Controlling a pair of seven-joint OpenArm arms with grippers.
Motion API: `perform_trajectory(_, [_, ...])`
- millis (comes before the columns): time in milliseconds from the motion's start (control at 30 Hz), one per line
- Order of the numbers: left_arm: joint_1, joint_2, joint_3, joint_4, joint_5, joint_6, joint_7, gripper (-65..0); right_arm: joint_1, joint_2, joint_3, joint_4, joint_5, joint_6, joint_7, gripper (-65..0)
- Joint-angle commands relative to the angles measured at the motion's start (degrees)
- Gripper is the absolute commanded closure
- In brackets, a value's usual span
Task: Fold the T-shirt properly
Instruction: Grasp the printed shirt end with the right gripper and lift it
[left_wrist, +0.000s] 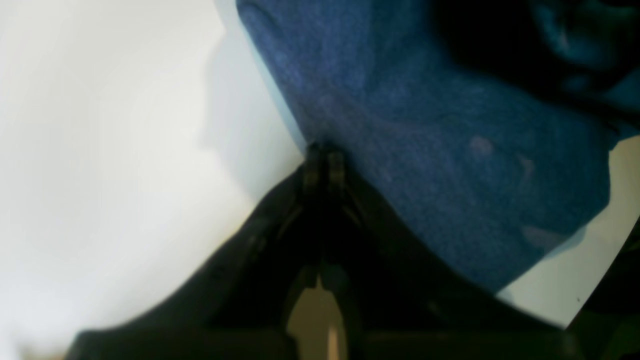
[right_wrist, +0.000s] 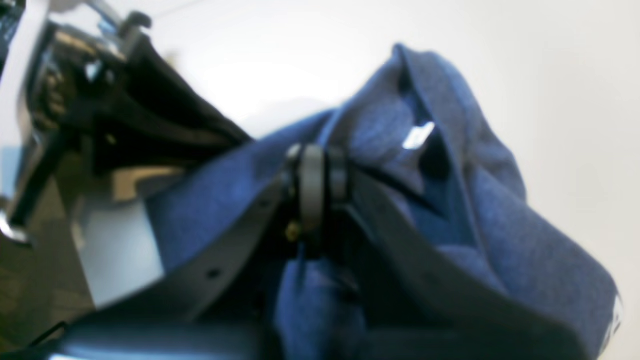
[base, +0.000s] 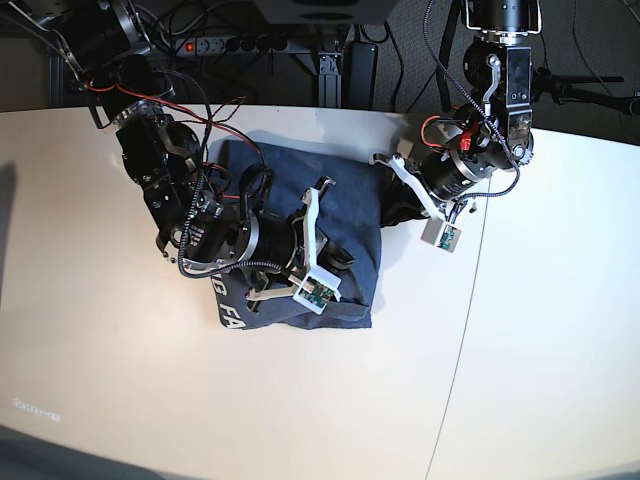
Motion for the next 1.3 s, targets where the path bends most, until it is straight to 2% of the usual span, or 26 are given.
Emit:
perform_trajectory(0, [-0.1,0.0,0.0,0.2,1.4,-1.4,1.8,0.0,1.4,-0.4,0.1,1.1,0.2,-0.7,1.9,0.0])
perform_trajectory(533, [-0.1,-0.2,0.0,0.2,1.4,-1.4,2.6,0.0,1.4,-6.8,0.1,-2.5,0.5,-0.7,2.4,0.0])
perform_trajectory(633, [-0.1,-0.5,-0.1,0.2,0.6,-1.4,3.5,0.0,1.4,-7.0,0.1,-3.3,3.7,-0.7,2.4,0.0])
perform_trajectory(667, [-0.1,-0.9,-0.1,0.2,-1.2,-1.6,4.0,0.0,1.4,-7.0,0.1,-3.3,4.5,-0.7,2.4,-6.0])
perform_trajectory(767, [-0.1,-2.6,-0.6,0.3,-9.0,-3.4,4.3,0.0,1.4,-7.0,0.1,-3.3,6.7,-0.7,2.4,-31.6])
perform_trajectory(800, [-0.1,-3.1,-1.3,0.3,-10.6,-3.4,4.4,0.0,1.4,-7.0,0.1,-3.3,8.3,-0.7,2.5,-36.7])
perform_trajectory(833, [-0.1,-3.4,-2.4,0.3,-11.7,-3.4,4.4,0.0,1.6,-7.0,0.1,-3.3,9.8,-0.7,2.8,-38.7])
perform_trajectory(933, [-0.1,-3.3,-7.2,0.3,-13.4,-3.4,5.5,0.0,3.1,-7.0,0.2,-3.1,13.0,-0.7,5.5,-38.5])
perform_trajectory(1033, [-0.1,-3.4,-11.0,0.3,-15.0,-3.4,7.2,0.0,5.4,-7.0,0.8,-2.5,12.3,-0.7,7.5,-37.5])
perform_trajectory(1067, [-0.1,-3.4,-11.9,0.3,-15.1,-3.4,7.4,0.0,6.3,-7.0,1.6,-2.1,11.6,-0.7,7.5,-33.3])
perform_trajectory(1100, [-0.1,-3.4,-12.5,0.3,-15.0,-3.4,7.5,0.0,7.0,-7.0,2.7,-1.6,10.9,-0.7,7.1,-26.0])
perform_trajectory(1167, [-0.1,-3.4,-13.2,0.3,-15.0,-3.4,7.6,0.0,8.2,-7.0,5.8,-1.2,10.8,-0.7,4.5,-4.1])
perform_trajectory(1200, [-0.1,-3.4,-13.2,0.3,-15.0,-3.4,7.8,0.0,8.8,-7.0,7.5,-1.1,11.0,-0.7,2.3,0.0])
perform_trajectory(1267, [-0.1,-3.4,-13.2,0.3,-15.0,-3.4,8.8,0.0,9.1,-7.0,11.3,-1.1,11.0,-0.7,-3.3,0.0])
